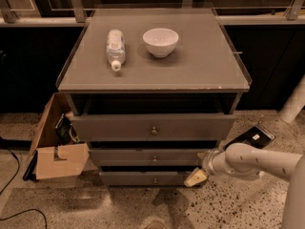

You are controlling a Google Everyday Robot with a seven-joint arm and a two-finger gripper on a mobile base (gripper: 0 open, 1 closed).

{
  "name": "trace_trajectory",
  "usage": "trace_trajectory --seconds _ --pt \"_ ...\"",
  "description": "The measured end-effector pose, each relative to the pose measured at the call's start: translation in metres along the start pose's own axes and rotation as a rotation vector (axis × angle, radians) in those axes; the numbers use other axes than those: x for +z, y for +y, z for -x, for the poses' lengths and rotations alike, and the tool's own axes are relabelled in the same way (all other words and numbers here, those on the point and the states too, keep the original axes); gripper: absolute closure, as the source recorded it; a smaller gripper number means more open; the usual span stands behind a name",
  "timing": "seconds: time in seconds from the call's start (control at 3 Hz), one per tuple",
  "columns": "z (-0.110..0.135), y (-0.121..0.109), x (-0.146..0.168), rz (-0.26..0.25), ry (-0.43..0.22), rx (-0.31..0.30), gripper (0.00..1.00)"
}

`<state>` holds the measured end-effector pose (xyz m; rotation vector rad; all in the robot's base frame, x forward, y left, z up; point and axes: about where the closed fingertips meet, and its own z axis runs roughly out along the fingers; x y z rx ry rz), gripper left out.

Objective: Close middle drawer

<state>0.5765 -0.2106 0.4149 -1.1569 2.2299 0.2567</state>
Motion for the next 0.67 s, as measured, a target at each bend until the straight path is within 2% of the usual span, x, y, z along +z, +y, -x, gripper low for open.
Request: trace_trajectory --seconds 0.33,0.67 --pt "-0.0598 0.0249 -0.0344 0.005 -0.006 0.067 0.0" --pt "-0.0611 0.0247 -0.0351 0.004 -0.005 0.069 0.0"
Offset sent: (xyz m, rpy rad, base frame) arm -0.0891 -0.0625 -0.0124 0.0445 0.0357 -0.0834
